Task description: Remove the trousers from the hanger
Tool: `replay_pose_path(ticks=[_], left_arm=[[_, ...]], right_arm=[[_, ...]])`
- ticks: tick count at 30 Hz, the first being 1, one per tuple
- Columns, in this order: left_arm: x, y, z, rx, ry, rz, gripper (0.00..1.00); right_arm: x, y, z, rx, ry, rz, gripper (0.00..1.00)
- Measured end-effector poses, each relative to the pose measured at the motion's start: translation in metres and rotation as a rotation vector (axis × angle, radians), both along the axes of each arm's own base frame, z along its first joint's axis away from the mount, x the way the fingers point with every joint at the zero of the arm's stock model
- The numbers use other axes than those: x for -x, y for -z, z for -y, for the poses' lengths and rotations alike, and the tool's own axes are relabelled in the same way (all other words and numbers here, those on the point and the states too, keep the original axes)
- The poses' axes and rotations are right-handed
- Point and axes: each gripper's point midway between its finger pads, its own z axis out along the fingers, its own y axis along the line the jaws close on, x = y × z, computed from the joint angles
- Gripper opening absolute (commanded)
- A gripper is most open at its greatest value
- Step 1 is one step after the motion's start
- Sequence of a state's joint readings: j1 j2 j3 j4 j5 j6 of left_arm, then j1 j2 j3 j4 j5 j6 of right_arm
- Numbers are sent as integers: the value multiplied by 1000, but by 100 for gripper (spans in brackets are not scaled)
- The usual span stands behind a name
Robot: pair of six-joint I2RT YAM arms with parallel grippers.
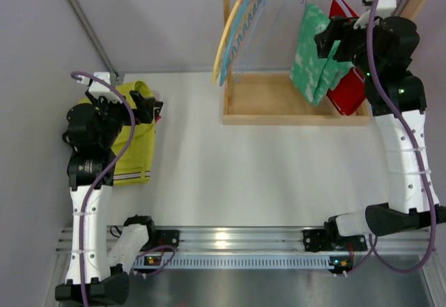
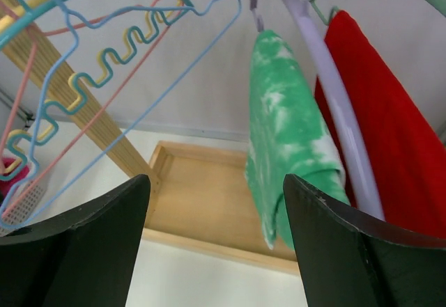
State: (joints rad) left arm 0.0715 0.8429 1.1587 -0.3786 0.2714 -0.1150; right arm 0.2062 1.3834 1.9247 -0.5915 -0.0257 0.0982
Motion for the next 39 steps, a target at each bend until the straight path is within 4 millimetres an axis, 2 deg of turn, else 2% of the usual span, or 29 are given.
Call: replay_pose_path(ticks=[3, 8, 14, 18, 24, 27, 30, 37, 39], left_arm=[[0, 1, 4, 8, 23, -4, 99], [1, 1, 9, 21, 47, -8, 99], [2, 1, 10, 26, 52, -9, 99], [1, 1, 10, 31, 52, -11, 99], [2, 1, 10, 36, 51, -12, 99], [2, 2, 10, 36, 51, -14, 99], [1, 4, 10, 41, 50, -20, 99], [1, 5, 11, 48, 49, -24, 99], [1, 5, 10, 48, 47, -25, 99]], right_arm=[[2, 5, 25, -7, 9, -26, 78], [16, -3, 59, -38, 32, -12, 76], [16, -6, 79, -52, 43, -3, 73], [-4, 6, 82, -57, 28, -35, 70], [-47, 48, 84, -95, 8, -143, 65], [-62, 59, 84, -120, 4, -173, 63], [-73, 50, 80, -140, -7, -149, 62], [-84, 9, 62, -152, -49, -27, 61], [-88, 3, 55, -157, -62, -10, 59]])
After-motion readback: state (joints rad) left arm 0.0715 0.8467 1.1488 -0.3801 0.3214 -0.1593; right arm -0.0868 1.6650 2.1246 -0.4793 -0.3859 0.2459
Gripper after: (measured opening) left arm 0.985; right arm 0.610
